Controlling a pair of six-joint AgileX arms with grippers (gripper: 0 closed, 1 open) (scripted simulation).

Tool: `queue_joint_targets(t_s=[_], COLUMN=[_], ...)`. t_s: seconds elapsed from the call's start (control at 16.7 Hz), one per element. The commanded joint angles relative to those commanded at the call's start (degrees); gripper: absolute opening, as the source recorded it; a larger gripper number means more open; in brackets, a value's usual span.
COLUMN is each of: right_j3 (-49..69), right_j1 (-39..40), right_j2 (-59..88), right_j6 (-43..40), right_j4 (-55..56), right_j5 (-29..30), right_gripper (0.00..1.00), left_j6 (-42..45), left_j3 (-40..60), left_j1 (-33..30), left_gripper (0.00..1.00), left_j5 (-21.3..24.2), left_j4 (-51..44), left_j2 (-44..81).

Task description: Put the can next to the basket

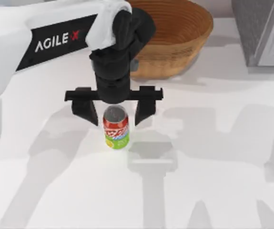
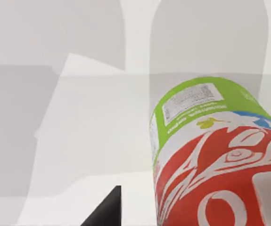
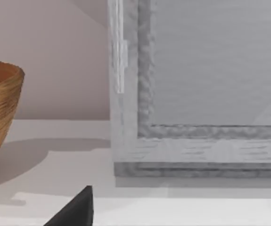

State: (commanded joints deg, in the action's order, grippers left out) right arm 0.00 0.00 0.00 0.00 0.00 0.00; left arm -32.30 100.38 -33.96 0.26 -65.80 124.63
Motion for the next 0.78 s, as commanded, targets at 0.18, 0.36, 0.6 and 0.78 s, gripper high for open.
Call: queue_joint_targets(t_s=[0.18, 0.36, 0.6, 0.78], right_j3=[0.0, 0.0, 0.0, 0.0], right_j1=[0.0, 0.0, 0.0, 0.0], right_j2=[0.0, 0.0, 0.0, 0.0], right_j6=[0.0, 0.0, 0.0, 0.0], right_j4=[0.0, 0.0, 0.0, 0.0], right_j5=[0.0, 0.0, 0.0, 0.0], right_gripper=[1.00, 1.00, 1.00, 1.00], left_j6=[0.0, 0.0, -0.2, -0.1], left_j3=[0.0, 0.0, 1.0, 4.9], left_j1=[0.0, 0.0, 0.2, 0.1], left_gripper=[1.00, 1.00, 1.00, 1.00], left_j5=[0.0, 0.0, 0.0, 0.0], left_j4=[0.0, 0.0, -1.0, -5.8], left_j2=[0.0, 0.0, -0.2, -0.7])
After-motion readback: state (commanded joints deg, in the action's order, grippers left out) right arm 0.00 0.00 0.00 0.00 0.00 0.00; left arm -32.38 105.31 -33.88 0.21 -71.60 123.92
